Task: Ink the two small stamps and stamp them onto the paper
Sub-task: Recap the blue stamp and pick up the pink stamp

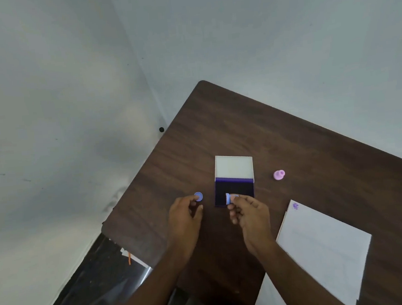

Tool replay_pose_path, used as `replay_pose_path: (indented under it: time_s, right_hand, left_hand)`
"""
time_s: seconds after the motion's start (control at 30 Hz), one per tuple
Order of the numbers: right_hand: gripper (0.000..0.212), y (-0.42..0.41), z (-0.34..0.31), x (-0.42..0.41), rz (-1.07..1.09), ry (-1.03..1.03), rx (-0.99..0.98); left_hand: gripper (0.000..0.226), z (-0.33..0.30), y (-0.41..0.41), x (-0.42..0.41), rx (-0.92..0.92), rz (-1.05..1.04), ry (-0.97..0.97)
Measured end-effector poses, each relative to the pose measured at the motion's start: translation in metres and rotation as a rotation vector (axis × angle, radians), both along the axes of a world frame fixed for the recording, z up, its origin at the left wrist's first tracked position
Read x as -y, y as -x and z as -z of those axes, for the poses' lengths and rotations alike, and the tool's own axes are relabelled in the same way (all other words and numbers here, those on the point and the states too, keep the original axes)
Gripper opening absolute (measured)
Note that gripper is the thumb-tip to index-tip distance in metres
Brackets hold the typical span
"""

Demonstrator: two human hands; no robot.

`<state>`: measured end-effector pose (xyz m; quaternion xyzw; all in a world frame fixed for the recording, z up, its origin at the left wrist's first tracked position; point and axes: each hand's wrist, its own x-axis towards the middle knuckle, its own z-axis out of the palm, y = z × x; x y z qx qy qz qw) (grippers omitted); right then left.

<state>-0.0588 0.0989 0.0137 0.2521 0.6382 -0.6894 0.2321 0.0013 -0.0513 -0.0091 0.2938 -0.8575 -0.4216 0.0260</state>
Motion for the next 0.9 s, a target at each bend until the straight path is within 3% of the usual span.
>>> replay_pose_path:
  time_s: [0.37,0.63,0.73,0.9]
  right_hand:
    - [0.010,0.004,0.009,0.008,0.064,-0.010,0.098]
    - [0.010,0.004,0.007,0.010,0.069,0.008,0.087]
    - [0.009,0.005,0.006,0.010,0.077,0.004,0.092]
    - [0.009,0.006,0.005,0.010,0.097,0.019,0.092]
  left_hand:
    - [0.056,0.027,0.022,0.008,0.156,0.025,0.133]
    - [0.031,0.032,0.027,0.011,0.127,-0.028,0.053]
    - [0.029,0.023,0.026,0.009,0.073,-0.106,-0.085]
    - [0.027,0.002,0.029,0.006,0.077,-0.227,-0.535]
